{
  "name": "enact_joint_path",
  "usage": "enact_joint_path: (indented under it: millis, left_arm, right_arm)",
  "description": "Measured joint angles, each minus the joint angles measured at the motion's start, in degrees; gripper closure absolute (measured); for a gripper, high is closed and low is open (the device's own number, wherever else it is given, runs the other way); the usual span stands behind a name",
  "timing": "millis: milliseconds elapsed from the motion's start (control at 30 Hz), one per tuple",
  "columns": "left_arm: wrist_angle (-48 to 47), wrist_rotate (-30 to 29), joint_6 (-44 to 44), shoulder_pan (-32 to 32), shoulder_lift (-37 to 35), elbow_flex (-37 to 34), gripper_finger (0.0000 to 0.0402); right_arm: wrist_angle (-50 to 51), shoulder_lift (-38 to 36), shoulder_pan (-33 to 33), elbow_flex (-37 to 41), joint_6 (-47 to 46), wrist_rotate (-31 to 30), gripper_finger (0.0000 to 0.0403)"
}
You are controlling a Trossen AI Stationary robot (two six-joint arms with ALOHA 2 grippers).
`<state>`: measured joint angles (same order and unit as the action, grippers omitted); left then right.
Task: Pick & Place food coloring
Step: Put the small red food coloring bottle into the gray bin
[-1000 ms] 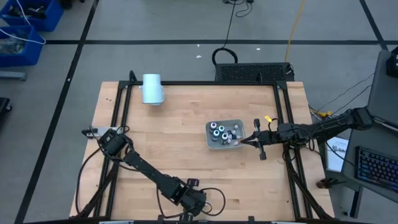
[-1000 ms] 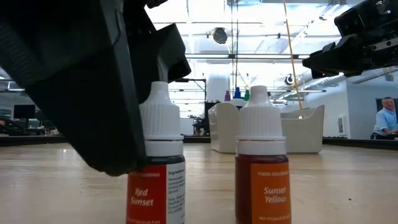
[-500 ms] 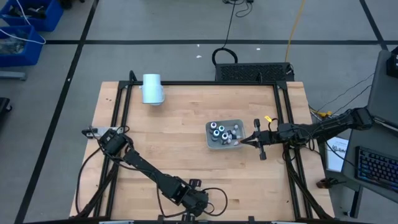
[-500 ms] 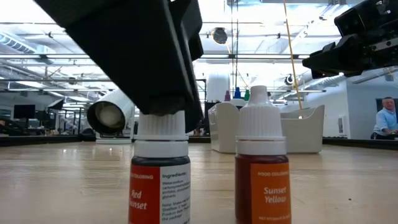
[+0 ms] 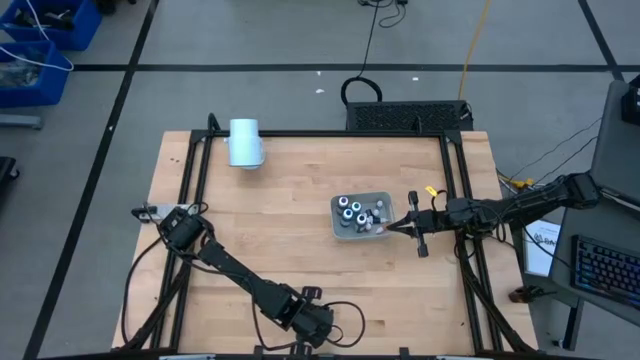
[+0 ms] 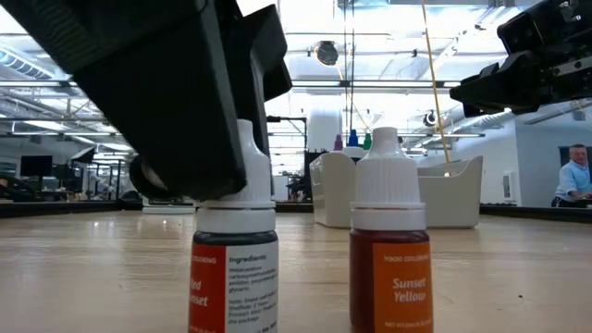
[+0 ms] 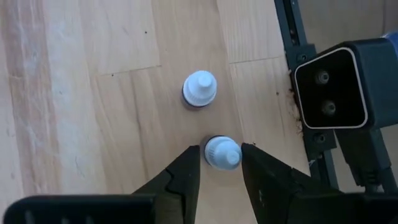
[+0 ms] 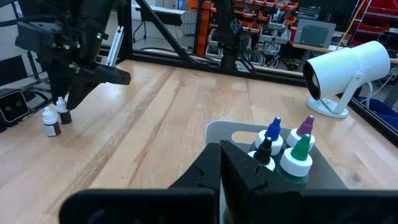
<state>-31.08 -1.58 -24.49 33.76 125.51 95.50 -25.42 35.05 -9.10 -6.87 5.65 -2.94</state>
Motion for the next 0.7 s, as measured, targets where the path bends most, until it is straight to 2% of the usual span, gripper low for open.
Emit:
enact_joint_path:
  millis: [333, 567, 700]
  left_arm:
    - [1.5, -1.4, 1.5, 0.0, 0.0, 0.0, 0.0285]
    - [1.2, -1.4, 2.3, 0.0, -0.1, 0.0, 0.0349]
    - [1.1, -1.1, 3.9, -0.1, -0.1, 0.0, 0.035]
  right_arm:
    - [0.0, 0.0, 0.0, 0.0, -0.4, 0.0, 0.0403]
    - [0.0, 0.0, 0.0, 0.0, -0.4, 0.0, 0.0403]
    - [0.0, 0.0, 0.0, 0.0, -0.3, 0.0, 0.0403]
